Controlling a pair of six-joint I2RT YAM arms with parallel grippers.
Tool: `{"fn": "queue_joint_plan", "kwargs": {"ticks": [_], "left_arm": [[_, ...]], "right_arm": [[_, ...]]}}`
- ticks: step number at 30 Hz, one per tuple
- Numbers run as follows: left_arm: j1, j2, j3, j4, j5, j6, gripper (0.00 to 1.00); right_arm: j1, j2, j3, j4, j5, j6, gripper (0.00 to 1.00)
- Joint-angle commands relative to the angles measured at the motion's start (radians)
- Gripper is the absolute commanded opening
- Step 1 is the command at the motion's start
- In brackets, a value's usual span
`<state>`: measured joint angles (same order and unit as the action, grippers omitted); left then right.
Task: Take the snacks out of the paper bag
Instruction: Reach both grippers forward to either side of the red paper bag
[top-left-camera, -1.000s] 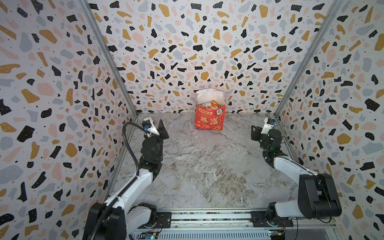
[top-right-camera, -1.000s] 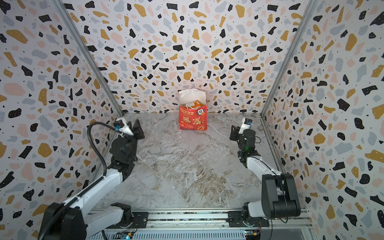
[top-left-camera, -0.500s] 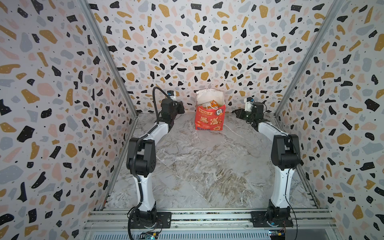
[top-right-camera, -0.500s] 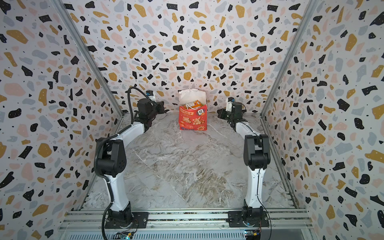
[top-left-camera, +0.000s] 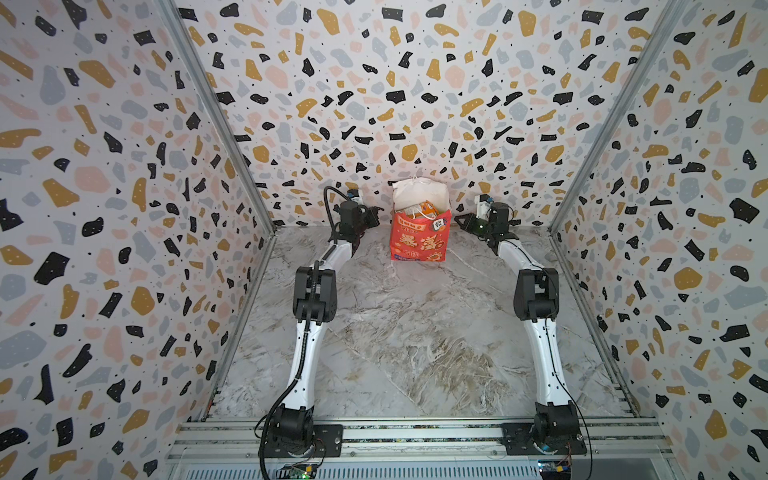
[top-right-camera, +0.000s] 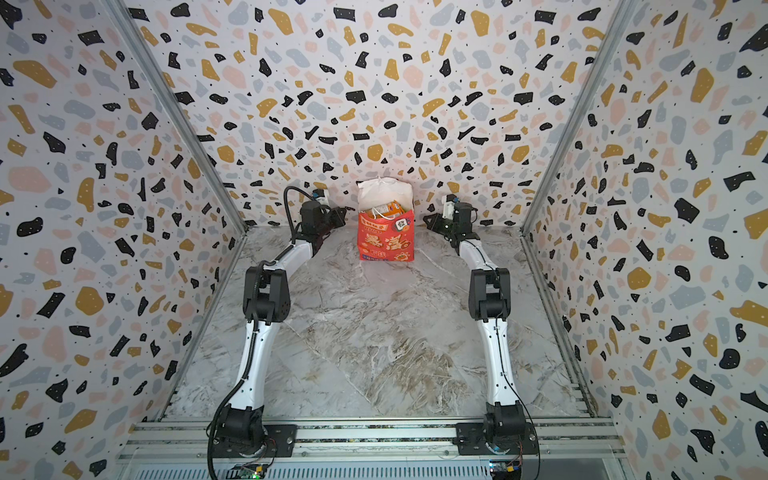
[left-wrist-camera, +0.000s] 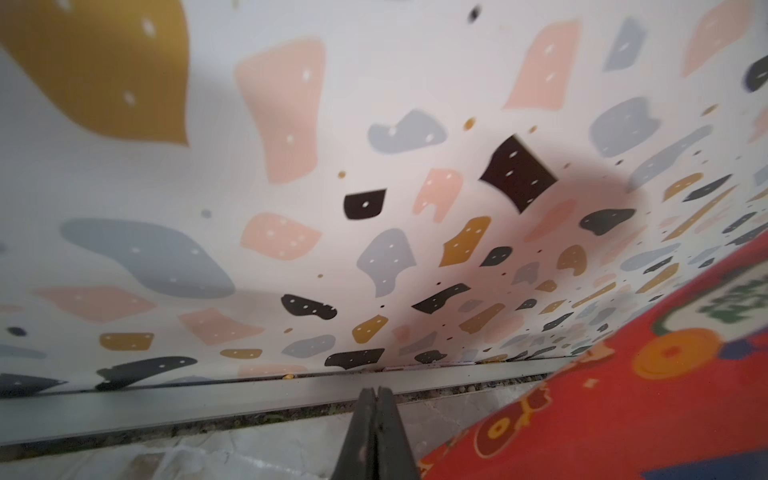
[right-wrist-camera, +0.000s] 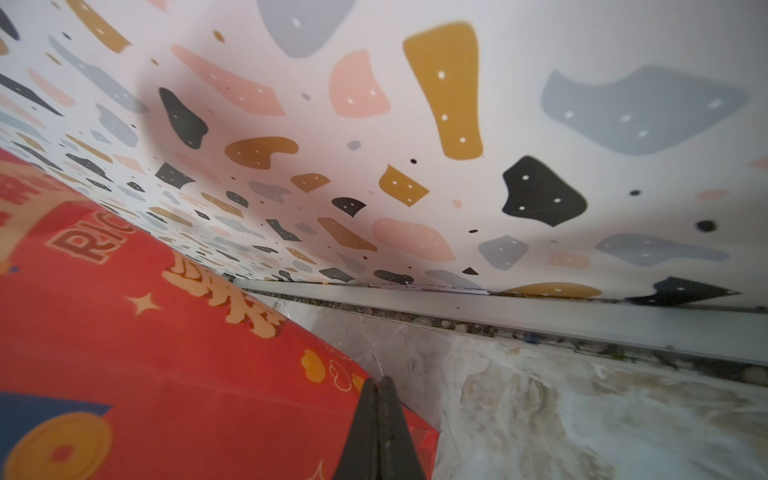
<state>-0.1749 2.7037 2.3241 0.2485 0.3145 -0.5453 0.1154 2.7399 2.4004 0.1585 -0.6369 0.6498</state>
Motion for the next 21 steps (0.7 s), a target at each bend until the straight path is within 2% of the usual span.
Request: {"fn": "queue_joint_plan", "kwargs": {"ticks": [1, 5, 8, 11, 16, 21], "left_arm": [[-0.014, 0.039, 0.066, 0.052, 0.02, -0.086, 0.0], [-0.03, 0.057, 0.054, 0.085, 0.033, -0.114, 0.0], [-0.04, 0.062, 0.041, 0.106, 0.056, -0.134, 0.0], [-0.048, 0.054, 0.032, 0.097, 0.089, -0.118, 0.0], [-0.052, -0.022, -0.084, 0.089, 0.098, -0.033, 0.0], [-0.058, -0.075, -0.143, 0.067, 0.14, 0.024, 0.0]], "right_arm": [[0.034, 0.036, 0.079, 0.102, -0.026, 0.106, 0.0], [0.057, 0.1, 0.13, 0.152, -0.022, 0.164, 0.0], [0.075, 0.117, 0.129, 0.162, -0.011, 0.161, 0.0], [0.079, 0.124, 0.129, 0.179, -0.049, 0.151, 0.0], [0.081, 0.078, 0.062, 0.181, -0.105, 0.093, 0.0], [0.098, -0.003, -0.014, 0.143, -0.164, -0.035, 0.0]]}}
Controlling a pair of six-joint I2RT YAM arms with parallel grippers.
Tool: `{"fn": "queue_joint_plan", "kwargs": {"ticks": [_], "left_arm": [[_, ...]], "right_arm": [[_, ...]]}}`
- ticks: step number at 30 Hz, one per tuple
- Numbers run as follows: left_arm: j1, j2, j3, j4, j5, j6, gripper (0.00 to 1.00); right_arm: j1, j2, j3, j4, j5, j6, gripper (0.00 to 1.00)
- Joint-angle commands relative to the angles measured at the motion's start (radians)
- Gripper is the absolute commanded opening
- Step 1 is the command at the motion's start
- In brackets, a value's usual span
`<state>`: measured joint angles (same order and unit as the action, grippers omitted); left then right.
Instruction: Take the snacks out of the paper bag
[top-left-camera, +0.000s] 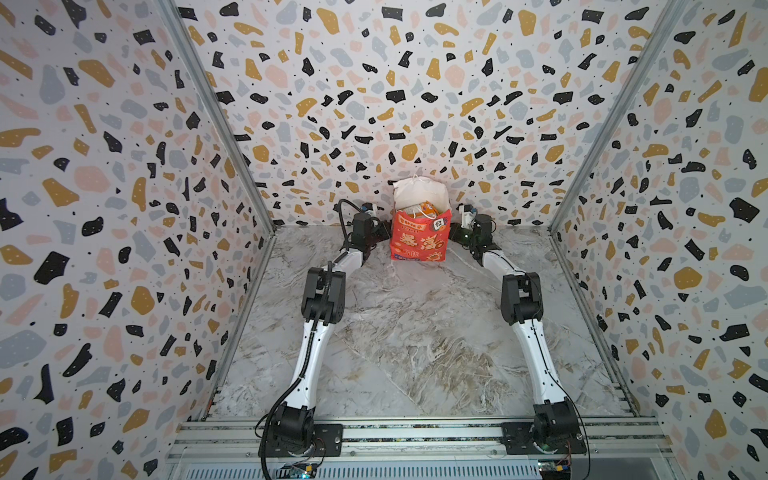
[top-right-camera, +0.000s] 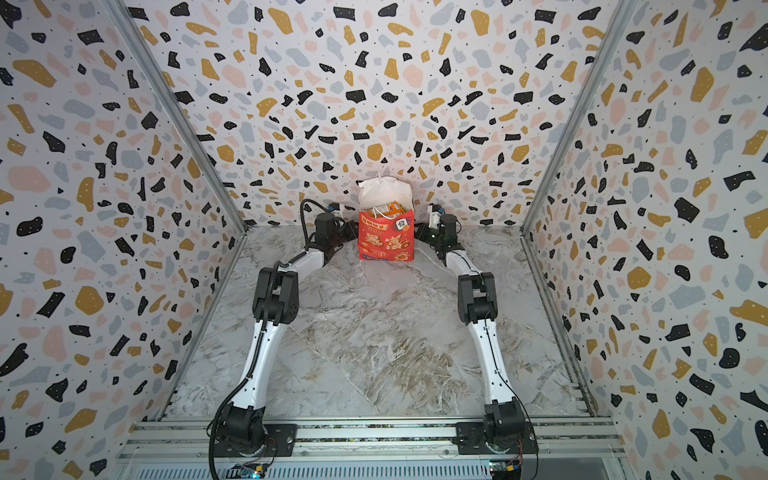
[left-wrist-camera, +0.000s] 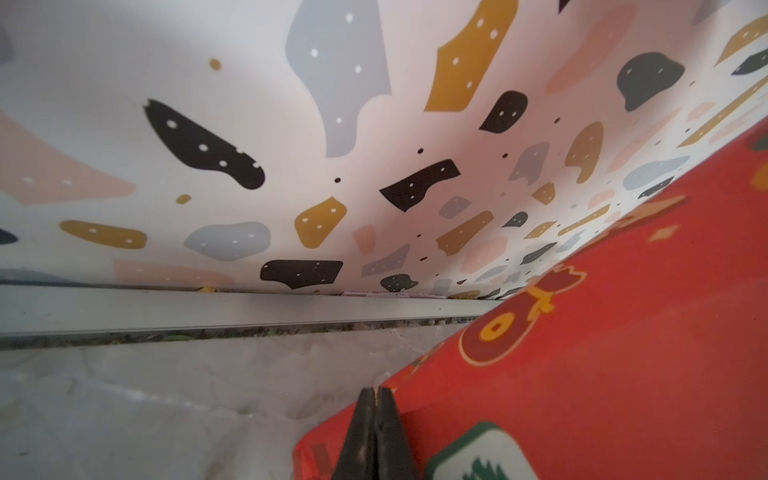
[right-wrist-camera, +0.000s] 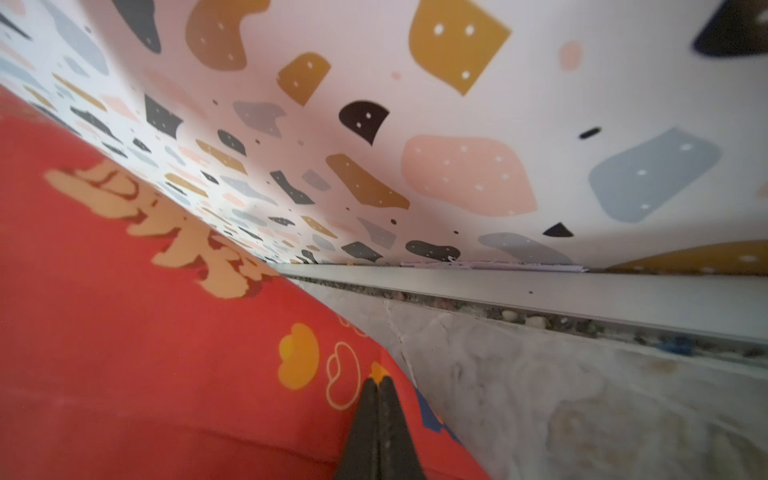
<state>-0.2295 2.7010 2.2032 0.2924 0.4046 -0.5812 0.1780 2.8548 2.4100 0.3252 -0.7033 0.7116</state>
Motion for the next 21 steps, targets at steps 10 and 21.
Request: {"fn": "queue_joint_plan", "kwargs": {"ticks": [10, 21], "left_arm": [[-0.03, -0.244, -0.278, 0.101, 0.079, 0.138, 0.0], [-0.056, -0.524, -0.704, 0.302, 0.037, 0.148, 0.0]], "right_arm": [[0.034, -0.292, -0.257, -0.006, -0.125, -0.173, 0.0], [0.031, -0.551, -0.672, 0.159, -0.088, -0.177, 0.0]]}}
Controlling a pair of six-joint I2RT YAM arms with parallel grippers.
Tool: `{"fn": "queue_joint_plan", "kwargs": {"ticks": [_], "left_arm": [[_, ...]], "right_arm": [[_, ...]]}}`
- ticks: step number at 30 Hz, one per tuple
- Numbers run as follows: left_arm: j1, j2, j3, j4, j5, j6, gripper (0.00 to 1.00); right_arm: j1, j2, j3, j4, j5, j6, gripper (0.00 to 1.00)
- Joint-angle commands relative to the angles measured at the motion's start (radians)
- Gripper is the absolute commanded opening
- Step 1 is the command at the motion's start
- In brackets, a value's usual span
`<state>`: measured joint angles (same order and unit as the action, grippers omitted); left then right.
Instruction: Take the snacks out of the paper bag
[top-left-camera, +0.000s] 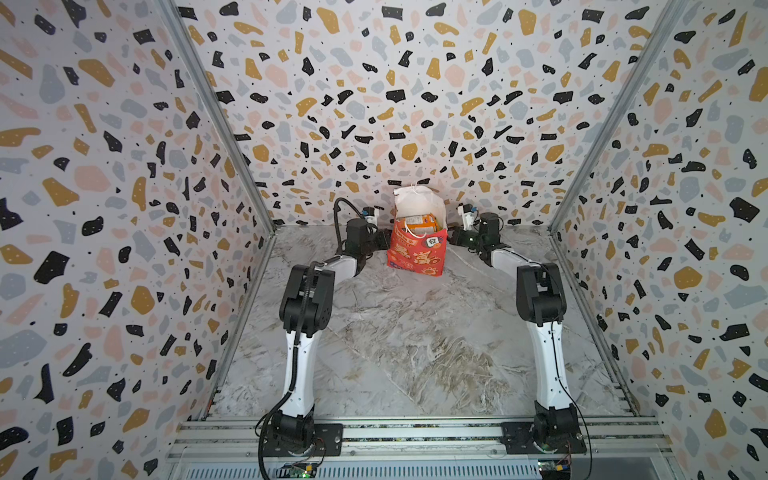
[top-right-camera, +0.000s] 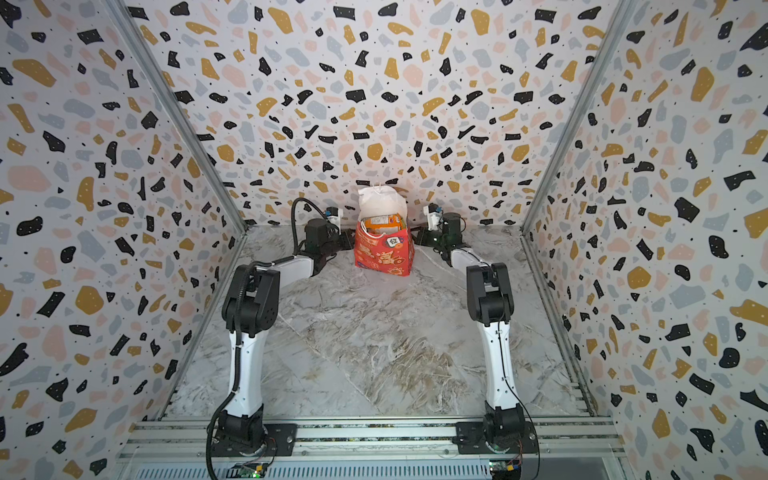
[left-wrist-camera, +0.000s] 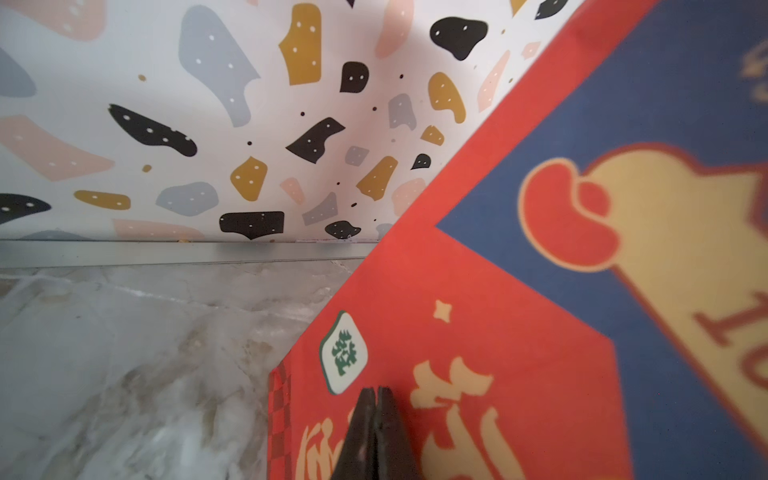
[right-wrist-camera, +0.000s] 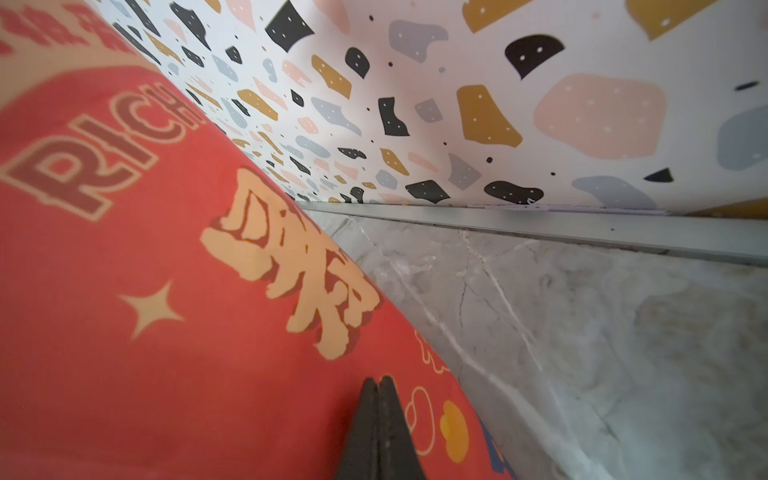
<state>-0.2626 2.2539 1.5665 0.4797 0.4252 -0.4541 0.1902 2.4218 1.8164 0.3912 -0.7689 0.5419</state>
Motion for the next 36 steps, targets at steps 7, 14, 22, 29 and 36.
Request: {"fn": "queue_joint_plan", "kwargs": {"ticks": [7, 14, 22, 29, 36], "left_arm": [[0.013, -0.221, -0.227, 0.169, -0.07, 0.039, 0.0], [0.082, -0.137, -0.053, 0.073, -0.08, 0.056, 0.0], [0.086, 0.259, 0.54, -0.207, 0.021, 0.116, 0.0], [0.058, 0.472, 0.776, -0.128, 0.059, -0.026, 0.0], [0.015, 0.496, 0.736, -0.114, 0.086, -0.06, 0.0]], "right_arm": [[-0.027, -0.197, -0.176, 0.079, 0.079, 0.037, 0.0], [-0.061, -0.135, -0.051, -0.024, 0.129, 0.051, 0.0], [-0.057, -0.082, 0.008, -0.071, 0.167, 0.054, 0.0], [-0.049, -0.049, 0.046, -0.101, 0.137, 0.05, 0.0], [-0.045, -0.074, 0.015, -0.083, 0.137, 0.048, 0.0]]}}
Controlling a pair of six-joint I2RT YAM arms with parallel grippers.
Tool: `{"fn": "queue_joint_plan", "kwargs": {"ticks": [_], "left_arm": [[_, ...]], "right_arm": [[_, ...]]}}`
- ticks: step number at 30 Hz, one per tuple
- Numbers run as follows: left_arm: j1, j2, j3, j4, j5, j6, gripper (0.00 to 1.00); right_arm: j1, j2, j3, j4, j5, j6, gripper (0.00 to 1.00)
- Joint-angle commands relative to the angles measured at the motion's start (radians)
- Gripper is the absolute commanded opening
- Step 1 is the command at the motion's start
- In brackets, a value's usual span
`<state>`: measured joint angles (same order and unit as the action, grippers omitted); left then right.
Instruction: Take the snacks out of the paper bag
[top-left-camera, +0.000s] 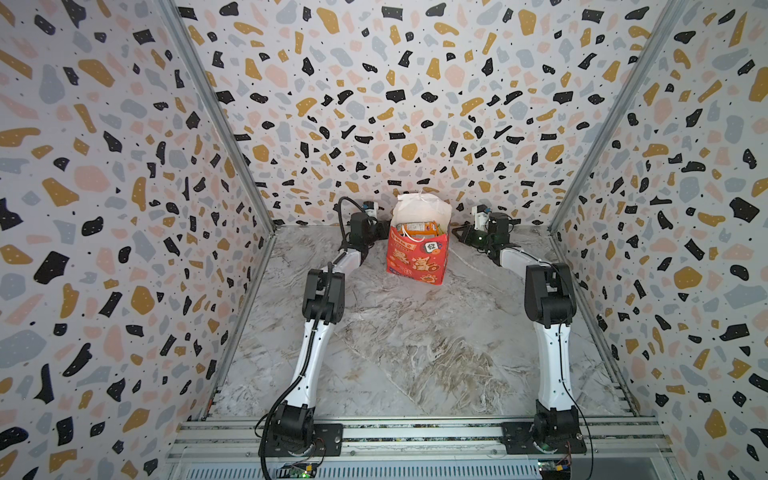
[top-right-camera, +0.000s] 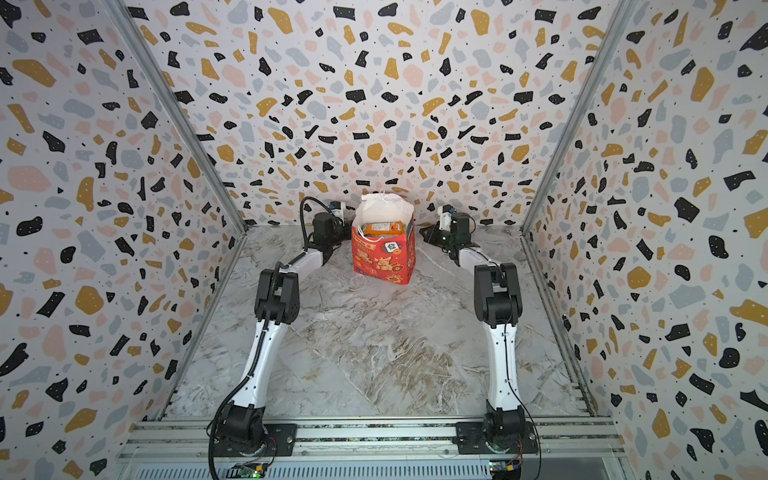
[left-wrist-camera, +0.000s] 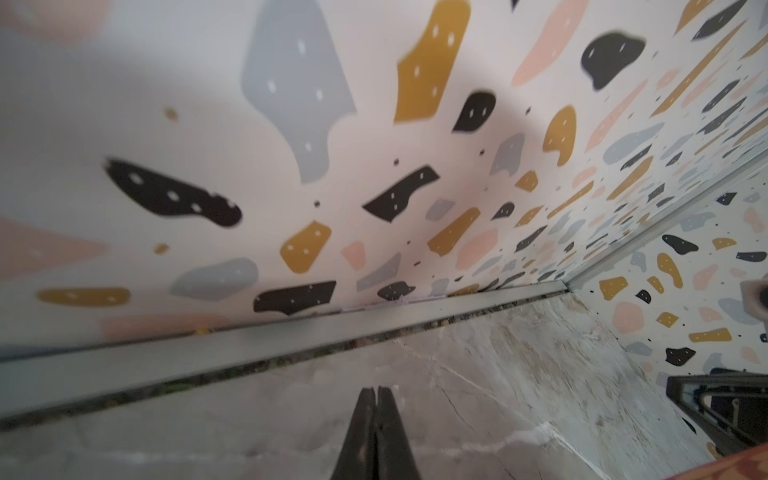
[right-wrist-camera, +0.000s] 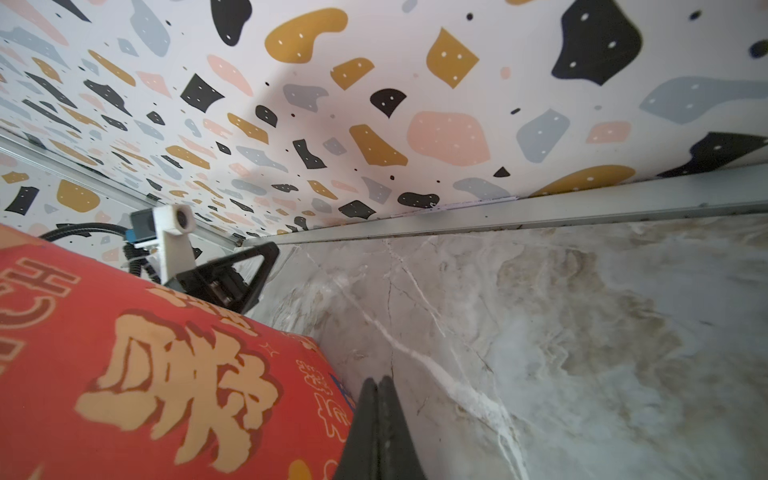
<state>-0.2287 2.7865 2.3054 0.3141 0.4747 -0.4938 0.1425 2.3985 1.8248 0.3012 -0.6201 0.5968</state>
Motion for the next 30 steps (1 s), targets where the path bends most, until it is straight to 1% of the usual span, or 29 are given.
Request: {"fn": "queue_joint_plan", "kwargs": {"ticks": [1, 4, 8, 12, 14, 16, 19, 21, 23, 26, 28, 30], "left_arm": [[-0.023, -0.06, -0.048, 0.07, 0.036, -0.018, 0.0], [-0.033, -0.144, -0.205, 0.132, 0.029, 0.004, 0.0], [-0.044, -0.251, -0.371, 0.155, 0.035, 0.053, 0.0], [-0.054, -0.389, -0.608, 0.274, 0.039, 0.046, 0.0], [-0.066, -0.465, -0.726, 0.313, 0.039, 0.057, 0.0], [-0.083, -0.553, -0.875, 0.401, 0.033, 0.047, 0.0], [-0.105, -0.641, -1.027, 0.491, 0.022, 0.044, 0.0], [-0.107, -0.671, -1.073, 0.518, 0.034, 0.034, 0.0], [-0.096, -0.697, -1.09, 0.516, 0.018, 0.047, 0.0], [-0.045, -0.722, -1.081, 0.504, -0.021, 0.04, 0.0], [-0.009, -0.708, -1.025, 0.467, -0.029, 0.036, 0.0], [0.015, -0.668, -0.933, 0.396, -0.02, 0.046, 0.0]], "right_arm": [[0.001, -0.056, -0.001, 0.008, -0.01, -0.008, 0.0], [-0.008, -0.078, -0.036, 0.014, -0.004, 0.0, 0.0], [-0.029, -0.129, -0.119, 0.05, 0.02, 0.02, 0.0], [-0.056, -0.157, -0.187, 0.078, 0.017, 0.017, 0.0], [-0.063, -0.156, -0.198, 0.073, 0.007, -0.007, 0.0], [-0.068, -0.148, -0.198, 0.059, -0.001, -0.034, 0.0], [-0.071, -0.117, -0.167, 0.038, -0.011, -0.061, 0.0], [-0.071, -0.085, -0.122, 0.009, -0.015, -0.072, 0.0], [-0.07, -0.052, -0.069, -0.021, -0.03, -0.069, 0.0], [-0.056, -0.028, -0.027, -0.045, -0.033, -0.057, 0.0], [-0.046, -0.026, -0.024, -0.034, -0.017, -0.054, 0.0], [-0.037, -0.007, 0.005, -0.039, -0.012, -0.052, 0.0]]}}
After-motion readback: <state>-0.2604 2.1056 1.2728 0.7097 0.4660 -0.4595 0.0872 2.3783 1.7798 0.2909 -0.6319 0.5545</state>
